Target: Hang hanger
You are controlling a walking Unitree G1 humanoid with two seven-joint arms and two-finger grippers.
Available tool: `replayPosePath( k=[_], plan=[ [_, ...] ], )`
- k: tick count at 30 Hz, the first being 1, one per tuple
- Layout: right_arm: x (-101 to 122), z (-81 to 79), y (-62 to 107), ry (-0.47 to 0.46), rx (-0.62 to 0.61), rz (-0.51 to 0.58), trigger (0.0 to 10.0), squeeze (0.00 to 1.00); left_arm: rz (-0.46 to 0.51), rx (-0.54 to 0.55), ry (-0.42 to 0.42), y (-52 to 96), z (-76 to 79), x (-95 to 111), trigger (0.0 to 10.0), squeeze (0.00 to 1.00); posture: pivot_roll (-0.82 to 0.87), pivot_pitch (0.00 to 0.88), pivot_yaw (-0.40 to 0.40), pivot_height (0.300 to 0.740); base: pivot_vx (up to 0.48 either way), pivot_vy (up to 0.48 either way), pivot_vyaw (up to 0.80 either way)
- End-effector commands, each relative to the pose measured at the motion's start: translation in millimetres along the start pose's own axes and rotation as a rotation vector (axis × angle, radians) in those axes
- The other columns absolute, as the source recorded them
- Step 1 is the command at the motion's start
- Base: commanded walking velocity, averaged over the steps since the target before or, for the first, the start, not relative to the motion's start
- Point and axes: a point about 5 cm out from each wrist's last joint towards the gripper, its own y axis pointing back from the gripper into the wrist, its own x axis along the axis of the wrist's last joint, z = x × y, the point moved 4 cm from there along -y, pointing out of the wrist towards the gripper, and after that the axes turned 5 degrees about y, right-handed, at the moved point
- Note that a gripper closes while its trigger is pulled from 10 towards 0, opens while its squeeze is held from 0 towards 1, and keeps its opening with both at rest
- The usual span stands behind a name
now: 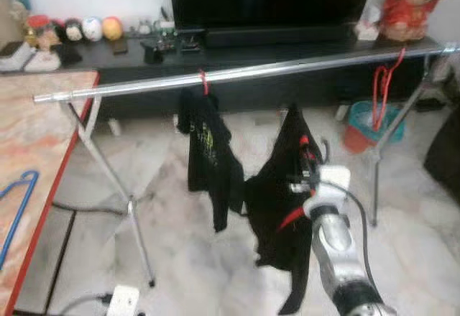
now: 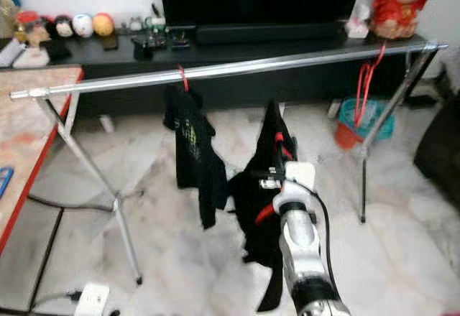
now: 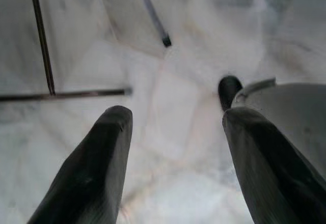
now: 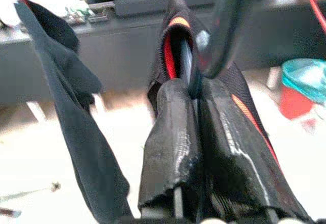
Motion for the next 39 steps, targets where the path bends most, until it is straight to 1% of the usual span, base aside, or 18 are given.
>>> replayPosePath(
  k=[1, 8, 15, 39],
  plan=[
    [12, -2.6, -5.6, -0.011, -0.001, 0.038, 10.0, 0.0, -0.013, 0.007, -0.009, 0.9, -4.0, -3, 10.0, 0.0, 0.03, 0.065, 0.01, 0.74, -0.262, 0.0, 0.0],
    [11, -1.0, -5.4, -0.007, -0.005, 0.032, 10.0, 0.0, -0.029, 0.006, -0.009, 1.5, -1.2, -7, 10.0, 0.0, 0.03, 0.083, 0.01, 0.74, -0.264, 0.0, 0.0],
    [12, -3.1, -6.5, -0.005, 0.003, 0.031, 10.0, 0.0, -0.053, 0.012, -0.006, 2.8, -3.9, -13, 10.0, 0.0, 0.03, 0.093, 0.008, 0.74, -0.262, 0.0, 0.0],
    [13, -2.6, -7.4, -0.003, 0.003, 0.033, 10.0, 0.0, -0.126, 0.015, -0.004, 5.2, -6.1, -26, 10.0, 0.0, 0.03, 0.097, 0.008, 0.74, -0.26, 0.0, 0.0]
  ],
)
